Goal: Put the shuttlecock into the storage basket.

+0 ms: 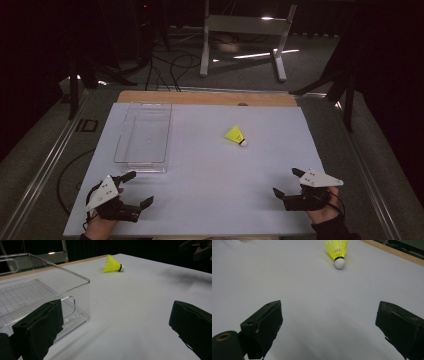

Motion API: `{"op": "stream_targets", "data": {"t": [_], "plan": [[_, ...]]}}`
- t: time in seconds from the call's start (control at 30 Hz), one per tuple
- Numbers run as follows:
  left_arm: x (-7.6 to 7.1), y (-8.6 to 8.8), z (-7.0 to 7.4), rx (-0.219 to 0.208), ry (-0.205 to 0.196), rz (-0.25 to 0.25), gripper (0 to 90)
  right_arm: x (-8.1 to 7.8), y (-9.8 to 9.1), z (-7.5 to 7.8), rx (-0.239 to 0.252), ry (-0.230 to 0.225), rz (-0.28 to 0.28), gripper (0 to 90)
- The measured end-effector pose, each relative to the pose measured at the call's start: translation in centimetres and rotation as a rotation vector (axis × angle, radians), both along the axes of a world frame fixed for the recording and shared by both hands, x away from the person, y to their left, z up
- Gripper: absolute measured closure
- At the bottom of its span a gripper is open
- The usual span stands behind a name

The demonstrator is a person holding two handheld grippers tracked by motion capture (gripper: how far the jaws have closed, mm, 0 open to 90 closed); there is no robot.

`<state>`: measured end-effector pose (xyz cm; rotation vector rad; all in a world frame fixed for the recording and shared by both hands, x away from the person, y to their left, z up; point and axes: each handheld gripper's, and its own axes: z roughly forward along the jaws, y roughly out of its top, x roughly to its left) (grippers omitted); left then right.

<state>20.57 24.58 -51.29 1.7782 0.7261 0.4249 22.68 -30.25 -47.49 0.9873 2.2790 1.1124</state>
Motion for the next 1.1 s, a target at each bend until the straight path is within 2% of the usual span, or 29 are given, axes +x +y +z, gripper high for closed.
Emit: {"op": "stream_targets", "data": {"t": [0.33,0.43,0.53,0.73,1.0,1.1], "plan": [[0.0,0.0,0.0,0.001,0.001,-0.001,0.4,1.2,0.2,1.4,-0.026,0.044,0.037,7.3],[0.0,0.0,0.0,0.000,0.003,-0.001,0.4,1.8,0.5,1.7,-0.057,0.087,0.043,7.3],[0.0,0.0,0.0,0.001,0.002,-0.002,0.4,2.2,0.7,1.7,-0.071,0.105,0.044,7.3],[0.0,0.0,0.0,0.000,0.003,-0.002,0.4,2.9,1.2,1.8,-0.091,0.141,0.043,7.3],[0.0,-0.1,0.0,0.004,0.002,-0.003,0.3,4.0,1.8,1.7,-0.147,0.200,0.027,7.4],[0.0,0.0,0.0,0.002,0.002,-0.003,0.4,4.4,2.0,1.6,-0.160,0.238,0.012,7.3]]}}
